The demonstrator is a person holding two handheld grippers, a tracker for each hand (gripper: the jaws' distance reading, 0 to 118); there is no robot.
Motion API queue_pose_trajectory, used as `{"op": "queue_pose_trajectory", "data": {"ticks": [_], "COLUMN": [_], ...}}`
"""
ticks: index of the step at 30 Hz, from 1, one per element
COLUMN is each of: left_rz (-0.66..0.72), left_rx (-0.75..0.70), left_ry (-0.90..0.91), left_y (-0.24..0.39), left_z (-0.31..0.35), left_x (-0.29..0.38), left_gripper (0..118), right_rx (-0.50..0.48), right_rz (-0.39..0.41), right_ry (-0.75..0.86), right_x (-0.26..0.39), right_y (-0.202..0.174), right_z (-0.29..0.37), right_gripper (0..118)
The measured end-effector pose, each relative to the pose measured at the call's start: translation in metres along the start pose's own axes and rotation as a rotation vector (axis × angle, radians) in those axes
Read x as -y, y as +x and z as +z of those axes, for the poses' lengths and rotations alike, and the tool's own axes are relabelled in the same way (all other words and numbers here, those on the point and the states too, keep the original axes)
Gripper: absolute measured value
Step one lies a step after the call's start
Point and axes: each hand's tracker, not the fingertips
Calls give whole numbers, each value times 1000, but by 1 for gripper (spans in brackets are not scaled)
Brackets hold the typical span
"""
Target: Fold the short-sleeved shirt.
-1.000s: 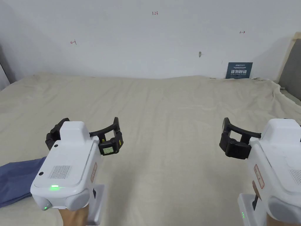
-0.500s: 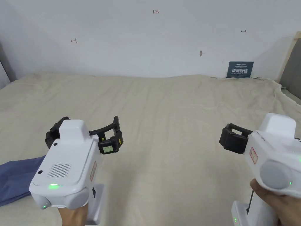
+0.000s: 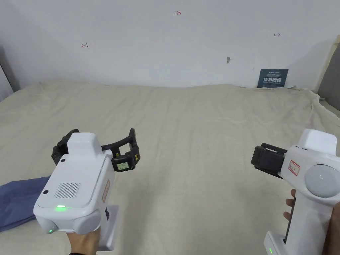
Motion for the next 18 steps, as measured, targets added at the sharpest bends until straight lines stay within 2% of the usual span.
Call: {"op": "queue_pose_trajectory", "data": {"ticks": [6,12,18], "left_rz": [-6,-3,-6], "left_rx": [1,2,2], "left_ry": [0,0,6], "left_y": [1,1,2], "left_z": [0,0,1], "left_x": [1,0,0], "left_gripper": [118,118,118], "right_rx": [-3,13,-75], "right_rz": [4,81,91], "right_ry": [16,62,224], "right_x": [1,1,7], "right_y": [-3,-8,2], "right_z": [1,2,-2], "right_gripper": [117,117,117]}}
